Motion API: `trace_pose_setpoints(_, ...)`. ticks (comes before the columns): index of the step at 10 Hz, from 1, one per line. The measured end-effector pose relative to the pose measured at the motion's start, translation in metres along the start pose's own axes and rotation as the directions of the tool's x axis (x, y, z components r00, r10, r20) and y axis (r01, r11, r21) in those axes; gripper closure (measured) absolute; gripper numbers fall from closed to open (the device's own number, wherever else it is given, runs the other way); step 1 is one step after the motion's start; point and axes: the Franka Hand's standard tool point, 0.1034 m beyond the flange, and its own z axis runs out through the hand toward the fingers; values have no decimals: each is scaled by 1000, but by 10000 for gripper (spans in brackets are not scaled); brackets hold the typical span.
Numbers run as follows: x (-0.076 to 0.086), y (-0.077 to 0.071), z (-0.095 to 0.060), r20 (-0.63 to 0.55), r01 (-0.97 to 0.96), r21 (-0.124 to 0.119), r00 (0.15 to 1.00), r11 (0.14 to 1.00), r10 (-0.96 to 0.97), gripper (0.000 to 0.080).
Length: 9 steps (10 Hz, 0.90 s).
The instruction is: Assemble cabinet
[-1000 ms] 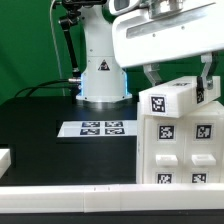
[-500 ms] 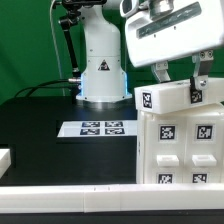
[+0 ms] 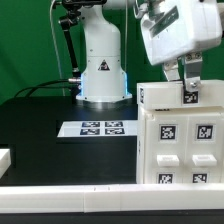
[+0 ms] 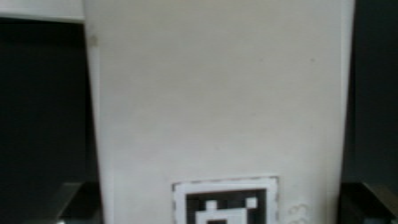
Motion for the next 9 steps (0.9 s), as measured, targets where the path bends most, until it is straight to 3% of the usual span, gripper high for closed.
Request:
trace_pose_setpoints(5, -1, 1, 1, 30, -449, -4, 893, 894, 449, 240)
trace_pose_setpoints(9, -1, 1, 1, 73, -581, -24, 811, 813, 581, 240)
